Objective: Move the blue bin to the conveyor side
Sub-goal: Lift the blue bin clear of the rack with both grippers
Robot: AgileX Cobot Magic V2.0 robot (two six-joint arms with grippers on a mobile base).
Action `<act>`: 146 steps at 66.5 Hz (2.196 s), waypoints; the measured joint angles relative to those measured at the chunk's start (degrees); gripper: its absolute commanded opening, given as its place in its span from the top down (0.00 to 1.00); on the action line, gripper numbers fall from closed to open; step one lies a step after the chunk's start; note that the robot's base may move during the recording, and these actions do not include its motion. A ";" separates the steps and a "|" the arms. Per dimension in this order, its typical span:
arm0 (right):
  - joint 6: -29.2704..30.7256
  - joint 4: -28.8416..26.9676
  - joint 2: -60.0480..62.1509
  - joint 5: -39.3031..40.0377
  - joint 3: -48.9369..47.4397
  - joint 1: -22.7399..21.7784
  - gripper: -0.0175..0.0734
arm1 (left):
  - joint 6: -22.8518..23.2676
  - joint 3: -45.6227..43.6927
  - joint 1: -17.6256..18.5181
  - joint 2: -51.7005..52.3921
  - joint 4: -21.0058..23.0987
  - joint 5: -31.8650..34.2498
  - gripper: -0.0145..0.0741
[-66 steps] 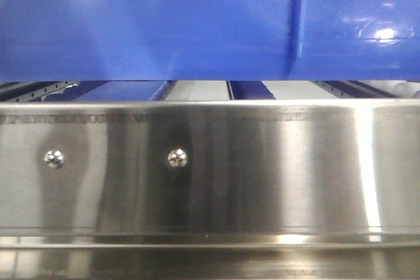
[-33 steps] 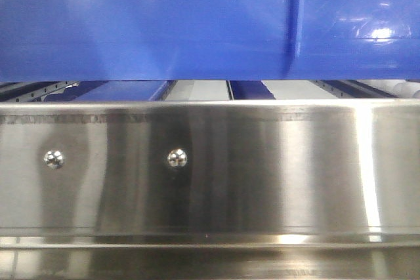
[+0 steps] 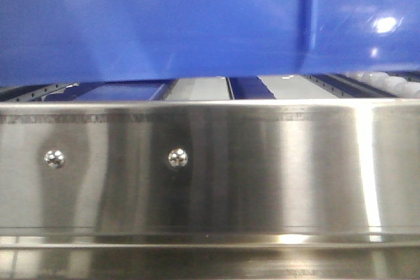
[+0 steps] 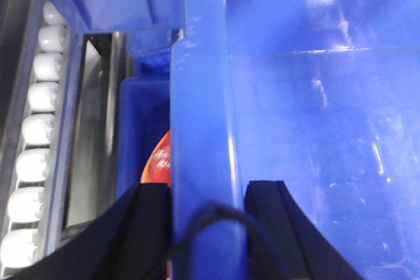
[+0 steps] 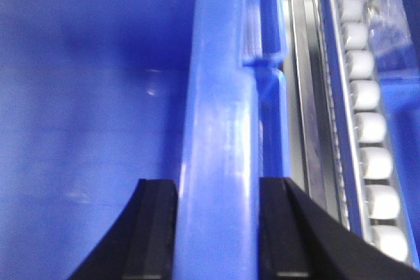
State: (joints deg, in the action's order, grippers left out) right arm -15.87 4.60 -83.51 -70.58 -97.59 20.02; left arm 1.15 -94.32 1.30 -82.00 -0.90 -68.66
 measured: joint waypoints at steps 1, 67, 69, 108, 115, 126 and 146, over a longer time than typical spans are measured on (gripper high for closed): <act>0.00 0.00 0.46 0.26 0.00 0.00 0.89 | 0.00 0.00 0.00 0.50 0.10 0.12 0.83; 4.47 2.38 13.23 0.29 0.68 0.32 0.89 | 0.74 4.92 0.00 18.43 4.27 6.36 0.83; 4.47 2.38 13.23 0.29 0.68 0.32 0.89 | 0.74 4.92 0.00 18.43 4.27 6.36 0.83; 4.47 2.38 13.23 0.40 0.68 0.32 0.89 | 0.85 5.03 0.00 18.51 4.27 6.40 0.83; 4.47 2.38 13.23 0.40 0.68 0.32 0.89 | 0.85 5.03 0.00 18.51 4.27 6.40 0.83; 4.47 2.38 13.23 0.40 0.68 0.32 0.89 | 0.87 5.03 0.00 18.51 4.27 6.40 0.83; 4.47 2.38 13.23 0.75 0.68 0.32 0.89 | 0.87 5.03 0.00 18.51 4.27 6.40 0.83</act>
State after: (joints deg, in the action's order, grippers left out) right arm -11.39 6.98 -70.28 -69.83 -96.91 20.34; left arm 2.02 -89.29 1.30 -63.49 3.37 -62.26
